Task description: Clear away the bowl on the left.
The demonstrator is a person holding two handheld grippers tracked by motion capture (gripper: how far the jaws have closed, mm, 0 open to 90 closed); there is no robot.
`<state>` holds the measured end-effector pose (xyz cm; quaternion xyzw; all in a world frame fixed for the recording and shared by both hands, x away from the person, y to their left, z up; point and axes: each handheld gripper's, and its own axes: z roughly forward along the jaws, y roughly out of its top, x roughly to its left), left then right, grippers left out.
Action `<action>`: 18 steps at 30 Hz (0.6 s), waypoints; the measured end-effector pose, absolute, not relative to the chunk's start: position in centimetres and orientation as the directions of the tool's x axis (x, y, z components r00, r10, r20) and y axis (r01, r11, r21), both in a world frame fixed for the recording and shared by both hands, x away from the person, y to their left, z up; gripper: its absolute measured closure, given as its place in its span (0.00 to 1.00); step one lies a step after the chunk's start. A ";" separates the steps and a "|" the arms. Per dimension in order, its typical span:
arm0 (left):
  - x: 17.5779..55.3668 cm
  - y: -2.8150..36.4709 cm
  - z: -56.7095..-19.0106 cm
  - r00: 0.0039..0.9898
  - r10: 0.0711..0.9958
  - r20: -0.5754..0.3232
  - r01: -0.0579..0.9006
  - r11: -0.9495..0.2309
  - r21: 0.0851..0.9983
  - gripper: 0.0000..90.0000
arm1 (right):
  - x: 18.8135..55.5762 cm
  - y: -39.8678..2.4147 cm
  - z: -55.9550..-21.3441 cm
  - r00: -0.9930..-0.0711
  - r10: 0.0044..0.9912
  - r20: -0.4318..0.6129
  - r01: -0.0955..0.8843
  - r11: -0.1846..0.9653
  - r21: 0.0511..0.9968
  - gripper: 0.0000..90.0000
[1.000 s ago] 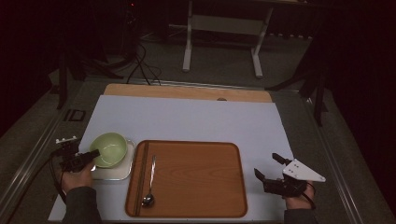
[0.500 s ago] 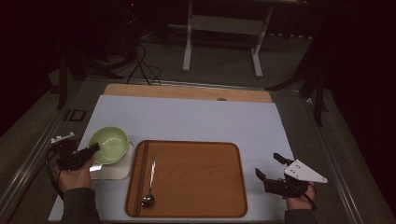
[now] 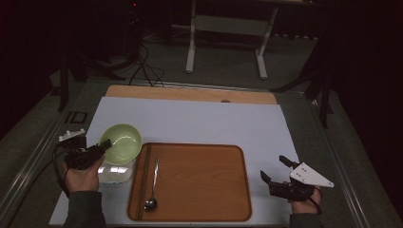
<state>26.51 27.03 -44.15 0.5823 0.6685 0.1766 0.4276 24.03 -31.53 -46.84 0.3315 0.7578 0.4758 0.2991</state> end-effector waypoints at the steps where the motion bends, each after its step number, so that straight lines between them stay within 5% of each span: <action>1: 26.5 26.8 -43.9 0.054 0.931 -0.362 0.631 0.249 0.735 0.93 | 24.0 -31.5 -46.8 -0.601 0.787 -0.138 0.218 0.328 0.919 0.15; 18: 27.2 21.0 -43.2 0.197 0.911 -0.363 0.673 0.144 0.726 0.93 | 23.9 -31.6 -46.8 -0.595 0.791 -0.141 0.210 0.323 0.923 0.15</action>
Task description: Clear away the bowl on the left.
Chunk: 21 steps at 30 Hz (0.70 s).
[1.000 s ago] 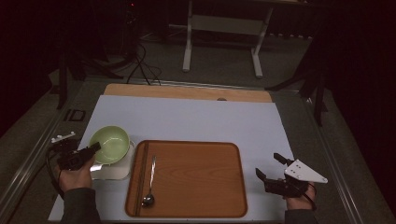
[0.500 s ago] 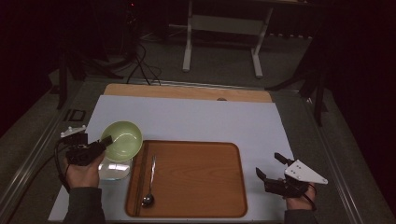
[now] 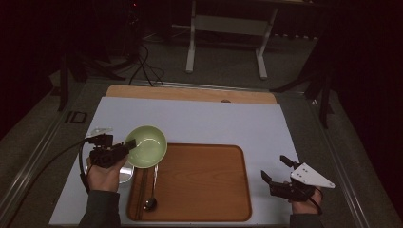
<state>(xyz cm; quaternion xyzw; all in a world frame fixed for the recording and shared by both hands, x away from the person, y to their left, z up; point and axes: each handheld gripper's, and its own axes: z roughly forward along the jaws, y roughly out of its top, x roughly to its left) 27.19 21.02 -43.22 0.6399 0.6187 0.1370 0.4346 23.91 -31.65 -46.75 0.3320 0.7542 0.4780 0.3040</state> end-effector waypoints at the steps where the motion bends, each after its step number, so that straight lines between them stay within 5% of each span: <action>1: 27.2 20.7 -43.3 0.204 0.910 -0.361 0.677 0.136 0.724 0.93 | 23.9 -31.7 -46.7 -0.595 0.792 -0.141 0.210 0.323 0.923 0.15; 21: 27.2 15.9 -46.2 0.277 0.895 -0.350 0.755 0.022 0.655 0.92 | 23.9 -31.6 -46.7 -0.594 0.791 -0.144 0.208 0.325 0.923 0.15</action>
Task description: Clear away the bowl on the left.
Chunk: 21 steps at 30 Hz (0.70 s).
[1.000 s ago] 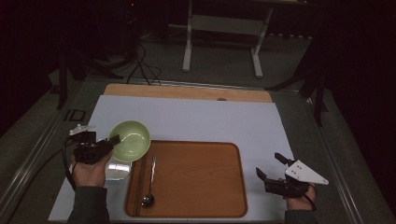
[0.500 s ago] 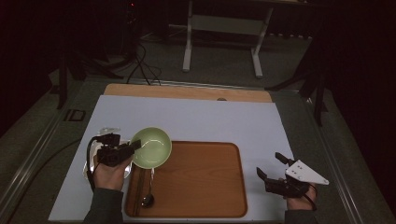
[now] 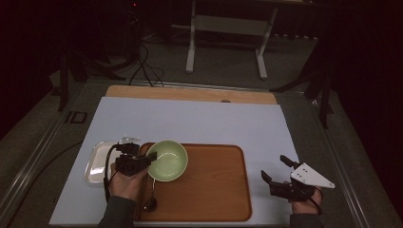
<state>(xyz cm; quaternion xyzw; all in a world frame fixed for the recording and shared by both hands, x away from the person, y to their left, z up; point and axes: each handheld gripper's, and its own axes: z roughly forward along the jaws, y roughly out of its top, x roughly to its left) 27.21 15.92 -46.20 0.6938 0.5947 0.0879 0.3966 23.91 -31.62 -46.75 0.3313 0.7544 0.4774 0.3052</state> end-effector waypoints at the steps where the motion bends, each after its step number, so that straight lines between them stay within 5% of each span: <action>1: 27.2 15.7 -46.4 0.279 0.894 -0.350 0.760 0.018 0.650 0.92 | 23.9 -31.6 -46.7 -0.595 0.791 -0.145 0.209 0.326 0.922 0.15; 21: 27.1 13.8 -49.8 0.282 0.894 -0.348 0.824 -0.040 0.565 0.92 | 23.9 -31.6 -46.8 -0.595 0.790 -0.146 0.208 0.327 0.922 0.15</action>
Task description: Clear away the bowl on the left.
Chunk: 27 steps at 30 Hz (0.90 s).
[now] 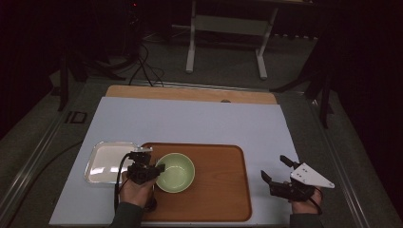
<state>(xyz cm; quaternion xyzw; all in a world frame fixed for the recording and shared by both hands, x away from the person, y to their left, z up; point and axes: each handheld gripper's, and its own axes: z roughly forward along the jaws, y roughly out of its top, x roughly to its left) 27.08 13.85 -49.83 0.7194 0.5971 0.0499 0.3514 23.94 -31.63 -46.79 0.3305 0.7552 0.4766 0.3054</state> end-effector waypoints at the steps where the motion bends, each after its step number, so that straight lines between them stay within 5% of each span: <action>1: 27.1 13.8 -49.9 0.281 0.895 -0.348 0.825 -0.040 0.563 0.92 | 23.9 -31.6 -46.8 -0.596 0.790 -0.147 0.208 0.328 0.922 0.15; 19: 27.3 13.9 -50.8 0.277 0.886 -0.372 0.841 -0.036 0.541 0.89 | 24.0 -31.6 -46.8 -0.596 0.790 -0.146 0.209 0.328 0.921 0.15; 27: 26.9 14.8 -49.5 0.283 0.891 -0.356 0.808 -0.021 0.589 0.67 | 23.9 -31.5 -46.8 -0.596 0.789 -0.149 0.207 0.330 0.921 0.15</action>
